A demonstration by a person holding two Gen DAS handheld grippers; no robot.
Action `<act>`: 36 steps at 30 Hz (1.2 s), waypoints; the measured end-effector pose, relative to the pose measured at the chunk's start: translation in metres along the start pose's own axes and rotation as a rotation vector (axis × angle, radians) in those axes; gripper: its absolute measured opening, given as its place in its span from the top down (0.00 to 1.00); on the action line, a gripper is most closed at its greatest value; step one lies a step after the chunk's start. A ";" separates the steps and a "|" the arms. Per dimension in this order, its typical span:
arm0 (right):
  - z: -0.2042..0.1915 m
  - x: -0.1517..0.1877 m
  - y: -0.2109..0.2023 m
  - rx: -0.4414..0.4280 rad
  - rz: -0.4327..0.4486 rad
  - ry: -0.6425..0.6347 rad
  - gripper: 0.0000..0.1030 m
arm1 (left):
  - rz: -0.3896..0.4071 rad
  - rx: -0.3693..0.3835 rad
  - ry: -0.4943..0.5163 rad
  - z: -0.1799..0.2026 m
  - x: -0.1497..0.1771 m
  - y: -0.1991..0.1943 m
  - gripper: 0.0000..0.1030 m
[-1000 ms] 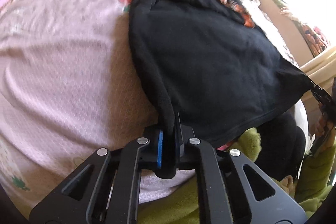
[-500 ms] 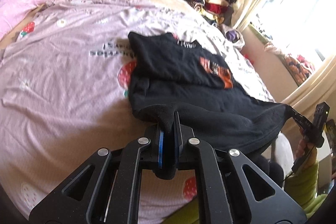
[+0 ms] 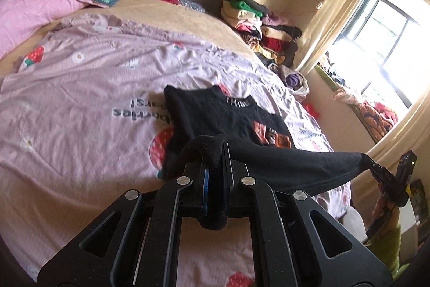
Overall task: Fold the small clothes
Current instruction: 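Lift the hem with both tools and fold it toward the collar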
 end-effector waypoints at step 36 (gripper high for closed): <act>0.027 -0.063 0.123 0.119 -0.058 -0.049 0.92 | 0.079 -0.087 -0.112 -0.013 -0.065 0.088 0.98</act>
Point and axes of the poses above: each gripper's, at about its wrist camera, not at the fingertips, and y roughly the way its jaws point, z to its right, x to its underside, the point moved 6 cm from there along y, roughly the way its jaws point, and after that the axes turned 10 degrees about -x, right-handed, at the moved point
